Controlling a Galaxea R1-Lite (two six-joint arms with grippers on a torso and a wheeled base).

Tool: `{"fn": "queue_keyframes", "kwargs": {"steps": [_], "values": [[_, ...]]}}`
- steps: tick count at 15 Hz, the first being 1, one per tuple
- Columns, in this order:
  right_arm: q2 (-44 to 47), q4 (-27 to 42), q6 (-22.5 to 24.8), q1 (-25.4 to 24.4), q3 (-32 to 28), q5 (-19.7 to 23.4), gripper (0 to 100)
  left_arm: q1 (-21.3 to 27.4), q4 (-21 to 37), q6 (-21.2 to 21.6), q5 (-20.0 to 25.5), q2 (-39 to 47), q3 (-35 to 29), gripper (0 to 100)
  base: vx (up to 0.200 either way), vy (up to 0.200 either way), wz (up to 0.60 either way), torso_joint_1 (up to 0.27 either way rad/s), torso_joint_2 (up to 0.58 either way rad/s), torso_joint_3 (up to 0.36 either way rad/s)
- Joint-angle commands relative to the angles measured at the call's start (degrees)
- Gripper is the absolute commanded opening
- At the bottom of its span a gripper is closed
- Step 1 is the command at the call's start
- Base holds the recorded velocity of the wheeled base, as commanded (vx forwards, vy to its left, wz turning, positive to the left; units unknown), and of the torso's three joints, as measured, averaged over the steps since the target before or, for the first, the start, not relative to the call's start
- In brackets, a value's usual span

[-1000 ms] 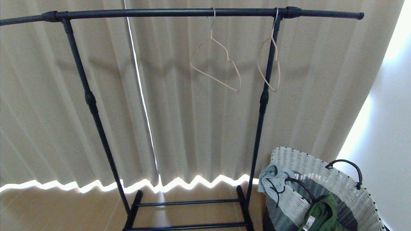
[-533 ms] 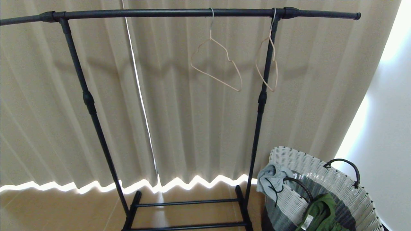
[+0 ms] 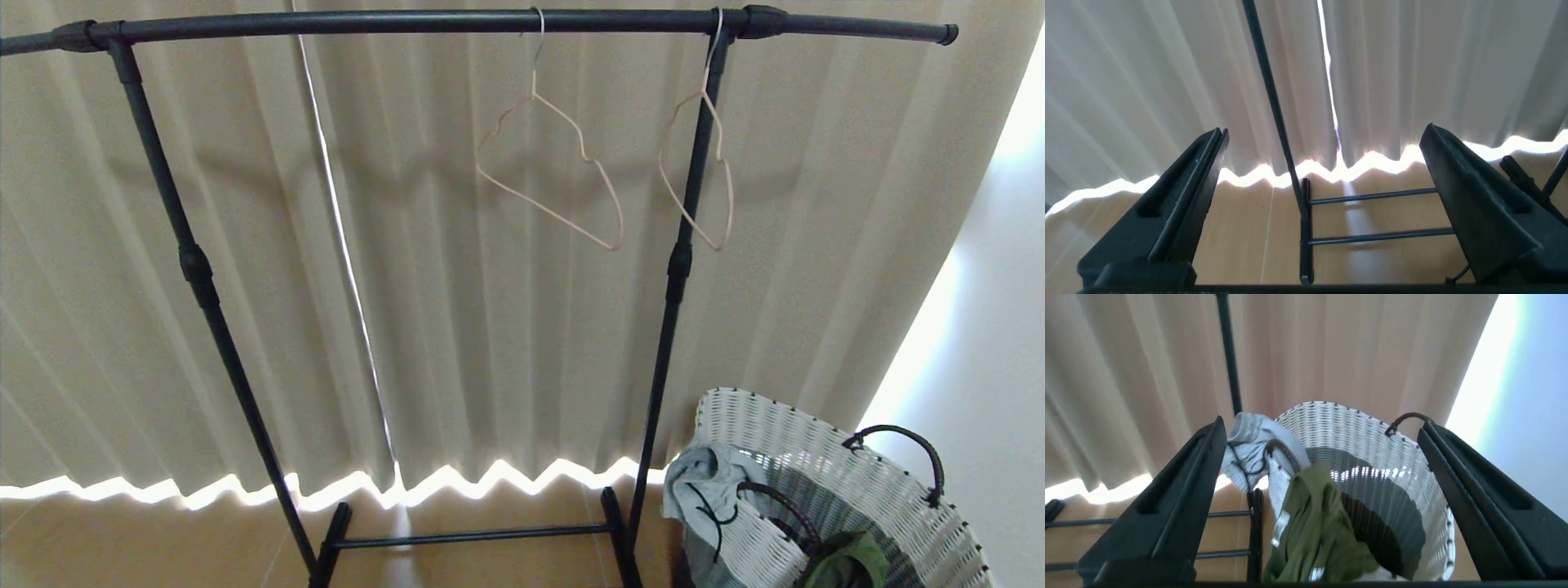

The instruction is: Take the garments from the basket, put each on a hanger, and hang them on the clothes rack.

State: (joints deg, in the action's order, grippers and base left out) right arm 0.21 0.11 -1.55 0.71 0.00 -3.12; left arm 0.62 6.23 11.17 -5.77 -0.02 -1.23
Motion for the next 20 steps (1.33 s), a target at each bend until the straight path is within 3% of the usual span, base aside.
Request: {"fn": "queue_keyframes", "kwargs": {"steps": [1,6,9,11,13,16,17,20], "values": [[-0.03,-0.02,-0.03,0.00,0.00,-0.13,100,-0.01,0.01,0.00,-0.03,0.02,0.00,100,0.000,0.000,0.00,0.000,0.00,0.000],[-0.03,-0.02,0.49,0.00,0.00,-1.45,100,-0.01,0.01,0.00,-0.03,0.02,0.00,100,0.000,0.000,0.00,0.000,0.00,0.000],[0.50,2.35,4.62,-0.27,-2.20,0.22,100,-0.01,0.01,0.00,0.05,0.02,0.00,100,0.000,0.000,0.00,0.000,0.00,0.000],[4.01,8.24,7.52,-1.41,-6.68,0.13,100,-0.01,0.01,0.17,0.23,0.02,0.00,100,0.000,0.000,0.00,0.000,0.00,0.000],[15.79,12.99,11.30,-3.43,-9.40,-0.22,100,-0.01,0.01,0.26,0.32,0.02,0.00,100,0.000,0.000,0.00,0.000,0.00,0.000],[36.09,12.90,12.89,-3.43,-14.50,-1.27,100,-0.01,0.01,0.17,0.23,0.02,0.00,100,0.000,0.000,0.00,0.000,0.00,0.000],[47.17,12.90,14.73,-2.73,-16.79,-3.12,100,-0.01,0.01,0.17,0.23,0.02,0.00,100,0.000,0.000,0.00,0.000,0.00,0.000],[65.71,11.40,22.38,-0.27,-20.21,-11.03,100,-0.01,0.01,0.17,0.23,0.02,0.00,100,0.000,0.000,0.00,0.000,0.00,0.000]]}}
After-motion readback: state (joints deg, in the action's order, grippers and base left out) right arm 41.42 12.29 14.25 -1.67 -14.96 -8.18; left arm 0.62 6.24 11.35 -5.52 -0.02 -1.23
